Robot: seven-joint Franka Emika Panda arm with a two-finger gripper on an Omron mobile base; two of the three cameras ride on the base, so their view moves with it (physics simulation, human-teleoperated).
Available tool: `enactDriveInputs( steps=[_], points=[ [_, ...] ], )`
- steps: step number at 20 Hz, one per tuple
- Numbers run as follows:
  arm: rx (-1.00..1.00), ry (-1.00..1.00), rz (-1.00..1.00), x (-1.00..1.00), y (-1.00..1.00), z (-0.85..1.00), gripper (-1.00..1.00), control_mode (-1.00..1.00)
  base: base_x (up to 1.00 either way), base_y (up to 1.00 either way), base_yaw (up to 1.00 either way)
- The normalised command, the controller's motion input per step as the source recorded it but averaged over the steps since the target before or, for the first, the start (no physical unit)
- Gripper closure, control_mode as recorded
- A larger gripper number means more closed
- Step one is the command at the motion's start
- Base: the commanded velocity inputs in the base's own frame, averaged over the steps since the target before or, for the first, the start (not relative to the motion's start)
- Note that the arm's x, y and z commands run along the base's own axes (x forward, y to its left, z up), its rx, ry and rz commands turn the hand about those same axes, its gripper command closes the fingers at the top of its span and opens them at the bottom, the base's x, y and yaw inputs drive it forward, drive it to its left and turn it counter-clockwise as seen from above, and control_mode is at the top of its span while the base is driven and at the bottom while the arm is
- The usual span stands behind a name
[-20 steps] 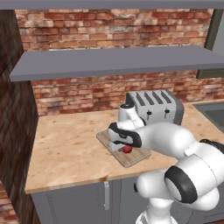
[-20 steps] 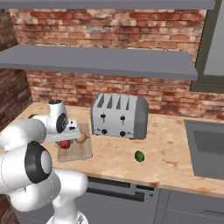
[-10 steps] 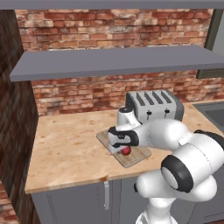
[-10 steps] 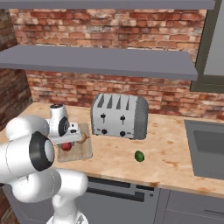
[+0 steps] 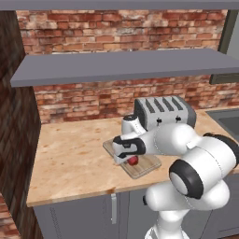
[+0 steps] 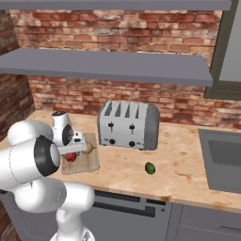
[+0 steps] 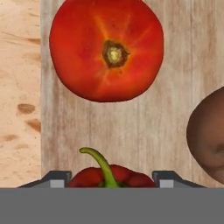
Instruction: Place the avocado, onion, tomato, and bell pepper on the cutting board.
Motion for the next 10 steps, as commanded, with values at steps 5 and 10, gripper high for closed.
enactDriveInputs(
  steps=[5,10],
  points=[
    [0.0,-0.16,0.0,-0.11,0.0,0.0,-1.0,-1.0,0.0,0.0,0.0],
    [0.0,-0.13,0.0,0.0,0.0,0.0,-1.0,-1.0,0.0,0.0,0.0]
  ],
)
